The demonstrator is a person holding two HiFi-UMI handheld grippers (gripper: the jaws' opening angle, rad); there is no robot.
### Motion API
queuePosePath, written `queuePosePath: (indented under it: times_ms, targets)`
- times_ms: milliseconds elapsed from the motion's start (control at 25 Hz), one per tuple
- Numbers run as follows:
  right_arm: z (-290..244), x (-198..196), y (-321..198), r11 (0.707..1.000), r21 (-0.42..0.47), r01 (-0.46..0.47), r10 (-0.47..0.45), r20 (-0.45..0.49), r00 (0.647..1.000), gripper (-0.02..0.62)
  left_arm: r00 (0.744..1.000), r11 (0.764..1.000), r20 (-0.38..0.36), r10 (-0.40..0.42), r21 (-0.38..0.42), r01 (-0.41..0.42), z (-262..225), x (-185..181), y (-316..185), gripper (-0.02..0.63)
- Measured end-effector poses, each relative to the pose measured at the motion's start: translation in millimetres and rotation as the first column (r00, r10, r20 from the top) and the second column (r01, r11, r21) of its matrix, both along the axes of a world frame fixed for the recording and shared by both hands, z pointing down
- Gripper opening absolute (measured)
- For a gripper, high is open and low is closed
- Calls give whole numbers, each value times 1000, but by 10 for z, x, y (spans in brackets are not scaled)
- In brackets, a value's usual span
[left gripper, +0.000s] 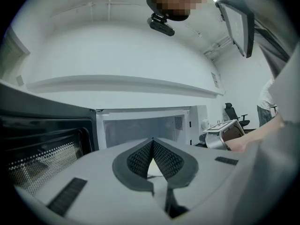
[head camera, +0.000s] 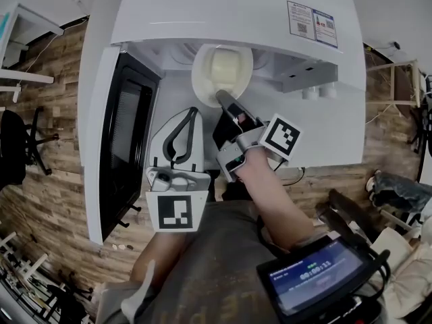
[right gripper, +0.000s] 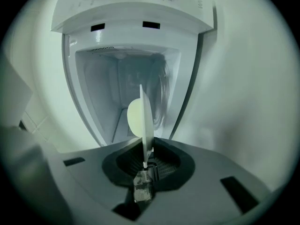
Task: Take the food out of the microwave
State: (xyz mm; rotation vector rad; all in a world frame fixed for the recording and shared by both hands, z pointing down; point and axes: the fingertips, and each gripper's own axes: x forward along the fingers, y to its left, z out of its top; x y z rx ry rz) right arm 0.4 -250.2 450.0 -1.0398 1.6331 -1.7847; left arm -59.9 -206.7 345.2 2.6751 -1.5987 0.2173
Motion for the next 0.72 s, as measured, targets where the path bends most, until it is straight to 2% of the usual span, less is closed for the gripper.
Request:
queuePosePath:
  times_ms: [360, 720]
  targets:
    - [-134, 100, 460, 998, 17, 62, -62, -19, 998, 54, 998, 998, -18, -57, 13, 57, -107, 104, 527, 6]
    - [-141, 281, 1129, 996, 15, 83, -82, -16, 996, 49, 998, 998, -28, -53, 33, 54, -160, 364, 1099, 6]
